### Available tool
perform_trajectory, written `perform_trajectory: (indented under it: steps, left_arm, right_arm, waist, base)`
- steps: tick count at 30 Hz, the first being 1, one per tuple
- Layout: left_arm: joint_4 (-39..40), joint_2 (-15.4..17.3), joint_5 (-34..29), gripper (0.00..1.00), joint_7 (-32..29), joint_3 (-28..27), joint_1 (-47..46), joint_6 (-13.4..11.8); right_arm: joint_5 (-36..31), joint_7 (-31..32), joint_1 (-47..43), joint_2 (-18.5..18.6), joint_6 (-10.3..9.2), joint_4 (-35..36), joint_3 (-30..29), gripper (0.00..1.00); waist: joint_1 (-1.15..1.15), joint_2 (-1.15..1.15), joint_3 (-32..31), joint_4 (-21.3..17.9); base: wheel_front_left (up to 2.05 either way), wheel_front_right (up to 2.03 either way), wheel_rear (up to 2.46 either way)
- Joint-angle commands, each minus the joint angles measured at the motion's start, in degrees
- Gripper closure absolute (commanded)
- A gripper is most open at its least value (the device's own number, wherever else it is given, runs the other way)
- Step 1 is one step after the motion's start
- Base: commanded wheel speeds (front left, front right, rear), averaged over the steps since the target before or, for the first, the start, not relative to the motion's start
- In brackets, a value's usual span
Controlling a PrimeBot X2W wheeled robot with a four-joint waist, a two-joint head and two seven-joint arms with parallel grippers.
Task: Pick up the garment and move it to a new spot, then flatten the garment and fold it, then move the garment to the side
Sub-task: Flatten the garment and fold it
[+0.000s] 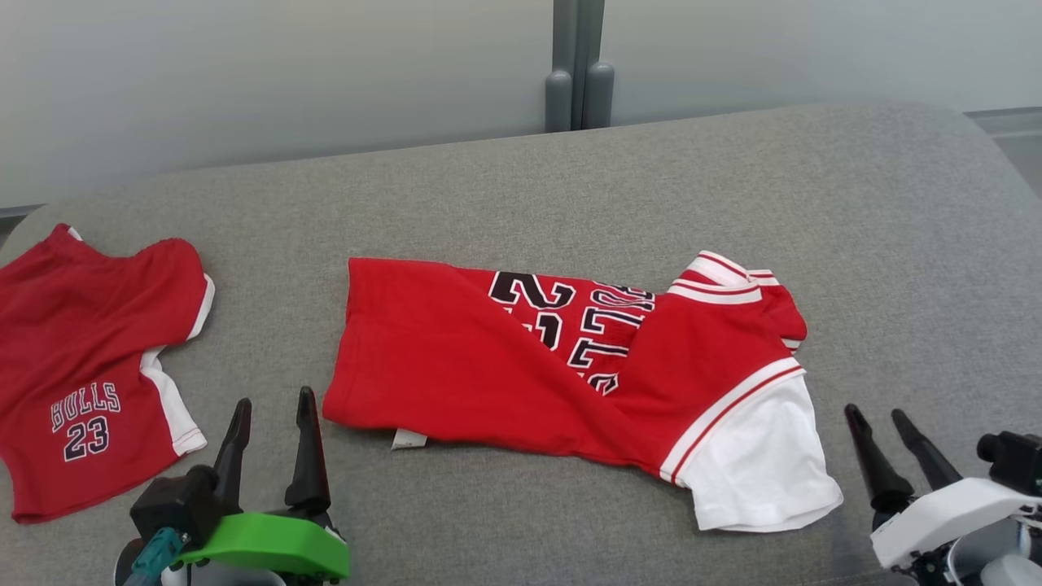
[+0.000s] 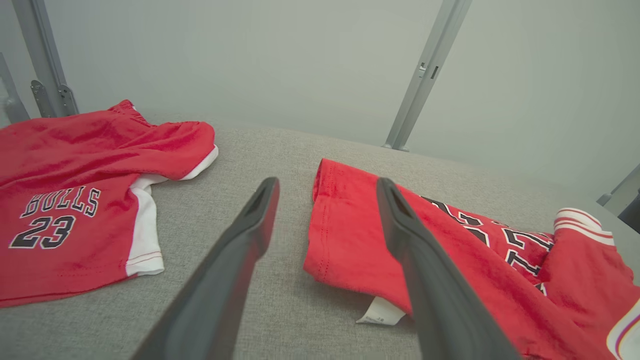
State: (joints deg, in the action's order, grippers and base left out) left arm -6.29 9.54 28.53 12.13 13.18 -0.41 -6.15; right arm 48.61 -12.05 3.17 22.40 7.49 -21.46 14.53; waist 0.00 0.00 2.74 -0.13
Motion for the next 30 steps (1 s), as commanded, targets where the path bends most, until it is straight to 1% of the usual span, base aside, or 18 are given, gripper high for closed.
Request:
perform_trajectory:
  steps: [1,3,5,7,9,10,13,15,18,23,30]
  left_arm:
    - [0.2,0.5,0.1,0.0,-0.1,-0.3,1.5,-0.5]
    - [0.8,0.8,0.1,0.0,0.1,-0.7,1.8,-0.8]
    - [1.5,1.2,0.2,0.0,0.1,-1.1,2.4,-1.1]
    - [2.4,1.6,0.1,0.0,0.2,-1.4,2.8,-1.5]
    - [3.6,2.0,-0.3,0.0,0.3,-1.7,3.1,-2.1]
    - [4.8,2.4,-0.7,0.0,0.3,-1.8,3.2,-2.3]
    - [6.1,2.9,-1.0,0.0,0.4,-2.0,3.4,-2.6]
    - [6.7,2.7,-1.0,0.0,0.6,-1.9,3.8,-2.8]
    - [6.8,2.1,-0.7,0.0,1.2,-1.7,4.3,-2.6]
    - [7.0,2.0,-0.6,0.0,1.8,-2.4,5.6,-2.7]
    - [6.6,1.9,-0.6,0.0,2.2,-2.6,5.6,-2.6]
  right_arm:
    - [-3.1,-0.6,-1.1,0.0,0.0,0.9,-1.7,0.0]
    - [-5.8,-1.2,-1.3,-1.9,0.02,2.6,-4.4,0.0]
    - [-10.2,-1.7,-1.8,-3.1,0.01,4.8,-7.5,0.0]
    - [-14.5,-1.9,-2.1,-5.3,0.0,8.1,-10.4,0.0]
    - [-18.7,-2.2,-2.4,-7.5,0.01,12.0,-13.3,0.0]
    - [-22.1,-2.2,-2.9,-9.5,0.01,16.2,-15.4,0.0]
    - [-25.3,-2.3,-4.0,-12.0,0.0,21.6,-17.1,0.0]
    - [-27.2,-2.3,-5.3,-13.1,0.0,23.7,-17.6,0.0]
    - [-29.5,-2.5,-7.8,-14.8,0.0,24.5,-17.7,0.0]
    - [-31.1,-2.7,-10.3,-17.0,0.01,24.4,-17.9,0.0]
    - [-31.9,-2.0,-9.1,-16.9,0.01,24.0,-17.3,0.0]
  waist:
    - [0.0,0.0,-0.7,-0.3]
    - [0.0,0.0,-1.1,-0.6]
    - [0.0,0.0,-1.3,-0.9]
    - [0.0,0.0,-1.5,-1.1]
    - [0.0,0.0,-1.5,-1.4]
    - [0.0,0.0,-1.4,-1.5]
    - [0.0,0.0,-1.1,-1.6]
    - [0.0,0.0,-1.0,-1.6]
    - [0.0,0.0,-1.0,-1.5]
    - [0.0,0.0,-1.1,-1.9]
    - [0.0,0.0,-1.1,-2.2]
  base:
    - [0.0,0.0,0.0]
    - [0.0,0.0,0.0]
    - [0.0,0.0,0.0]
    - [0.0,0.0,0.0]
    - [0.0,0.0,0.0]
    - [0.0,0.0,0.0]
    - [0.0,0.0,0.0]
    - [0.0,0.0,0.0]
    - [0.0,0.0,0.0]
    - [0.0,0.0,0.0]
    - [0.0,0.0,0.0]
